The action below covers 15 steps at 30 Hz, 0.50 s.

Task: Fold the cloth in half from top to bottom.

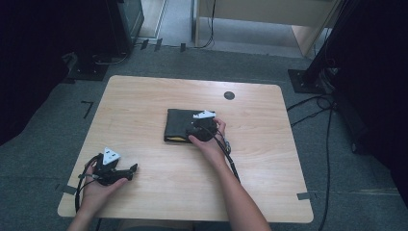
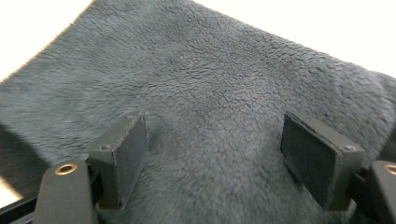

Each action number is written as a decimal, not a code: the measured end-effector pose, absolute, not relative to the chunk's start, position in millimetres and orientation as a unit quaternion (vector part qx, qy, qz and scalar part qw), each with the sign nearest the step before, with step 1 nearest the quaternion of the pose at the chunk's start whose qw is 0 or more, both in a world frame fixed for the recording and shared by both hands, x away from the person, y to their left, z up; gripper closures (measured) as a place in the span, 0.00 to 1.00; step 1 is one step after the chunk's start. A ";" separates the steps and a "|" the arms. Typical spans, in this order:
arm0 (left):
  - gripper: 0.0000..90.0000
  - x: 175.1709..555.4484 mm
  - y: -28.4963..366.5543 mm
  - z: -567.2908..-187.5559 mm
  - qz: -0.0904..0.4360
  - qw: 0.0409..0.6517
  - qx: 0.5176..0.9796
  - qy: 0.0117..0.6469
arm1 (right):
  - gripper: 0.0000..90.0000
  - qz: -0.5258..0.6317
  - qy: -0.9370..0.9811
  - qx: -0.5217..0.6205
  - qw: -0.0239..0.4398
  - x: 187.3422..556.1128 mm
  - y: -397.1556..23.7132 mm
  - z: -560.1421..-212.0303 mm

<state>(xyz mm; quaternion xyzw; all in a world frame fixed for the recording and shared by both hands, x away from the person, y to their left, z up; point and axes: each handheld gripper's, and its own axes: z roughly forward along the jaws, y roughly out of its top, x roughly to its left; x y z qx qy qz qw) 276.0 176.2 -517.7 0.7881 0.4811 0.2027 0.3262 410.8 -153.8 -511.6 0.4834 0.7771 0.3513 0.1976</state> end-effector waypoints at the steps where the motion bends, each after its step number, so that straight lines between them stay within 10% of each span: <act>1: 0.16 276.0 176.2 -517.7 0.203 0.326 0.788 0.481 | 0.26 0.351 0.777 0.483 0.198 410.8 -153.8 -511.6; 8: 0.16 277.7 175.0 -517.7 0.203 0.326 0.788 0.482 | 0.35 0.342 0.792 0.424 0.275 386.4 -104.5 -487.1; 15: 0.16 277.5 175.5 -517.6 0.203 0.326 0.788 0.482 | 0.35 0.354 0.795 0.438 0.224 385.2 -97.4 -513.4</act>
